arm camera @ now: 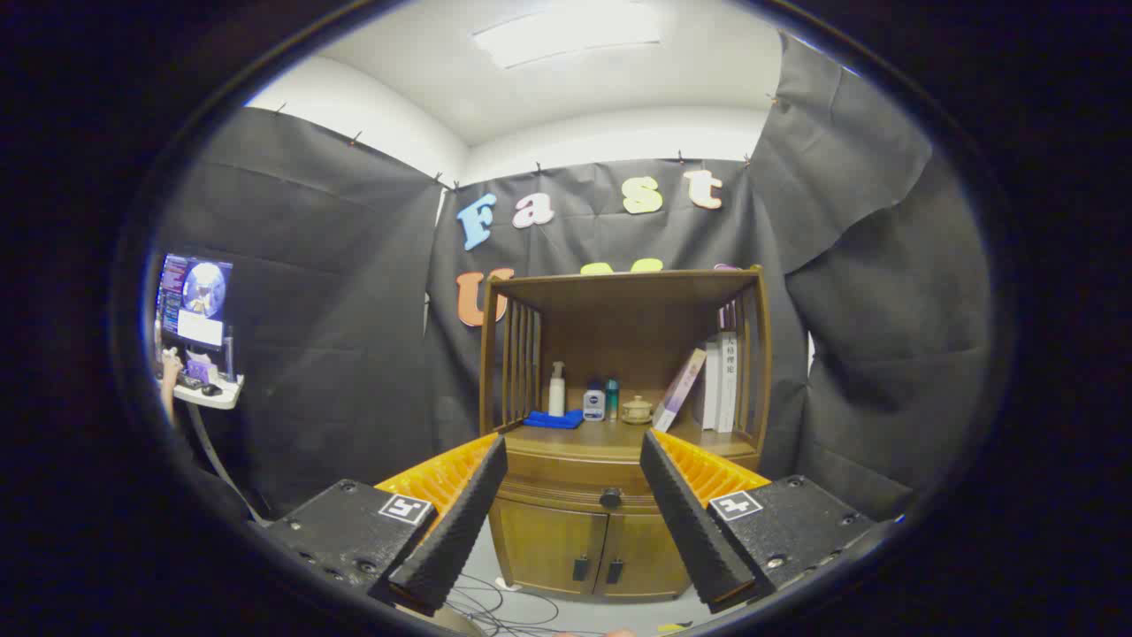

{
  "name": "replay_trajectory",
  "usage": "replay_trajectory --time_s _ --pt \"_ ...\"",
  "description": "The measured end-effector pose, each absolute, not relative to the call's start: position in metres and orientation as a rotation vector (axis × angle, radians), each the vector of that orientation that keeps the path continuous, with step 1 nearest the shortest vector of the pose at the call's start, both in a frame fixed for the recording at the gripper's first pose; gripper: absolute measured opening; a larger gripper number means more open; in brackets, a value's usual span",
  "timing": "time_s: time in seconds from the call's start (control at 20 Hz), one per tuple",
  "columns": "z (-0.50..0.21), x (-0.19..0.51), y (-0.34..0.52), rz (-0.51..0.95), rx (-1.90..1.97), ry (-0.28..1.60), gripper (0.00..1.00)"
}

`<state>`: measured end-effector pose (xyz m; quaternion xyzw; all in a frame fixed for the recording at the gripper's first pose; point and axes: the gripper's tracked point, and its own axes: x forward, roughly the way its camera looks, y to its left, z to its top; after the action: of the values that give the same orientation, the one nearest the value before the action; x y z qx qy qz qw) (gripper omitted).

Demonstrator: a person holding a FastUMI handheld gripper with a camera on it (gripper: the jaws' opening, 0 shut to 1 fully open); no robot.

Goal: Pull open the drawer, take out the items inside it, and place them on the countertop above the cabinet.

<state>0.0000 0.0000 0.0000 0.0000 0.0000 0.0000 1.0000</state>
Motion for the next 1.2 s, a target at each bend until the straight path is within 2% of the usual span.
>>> replay_trajectory --time_s 0.65,1.2 --pt "-0.004 0.016 -0.002 -0.036 0.000 -0.003 0.99" --pt "-0.037 0.055 -0.021 -0.067 0.016 0.066 0.99"
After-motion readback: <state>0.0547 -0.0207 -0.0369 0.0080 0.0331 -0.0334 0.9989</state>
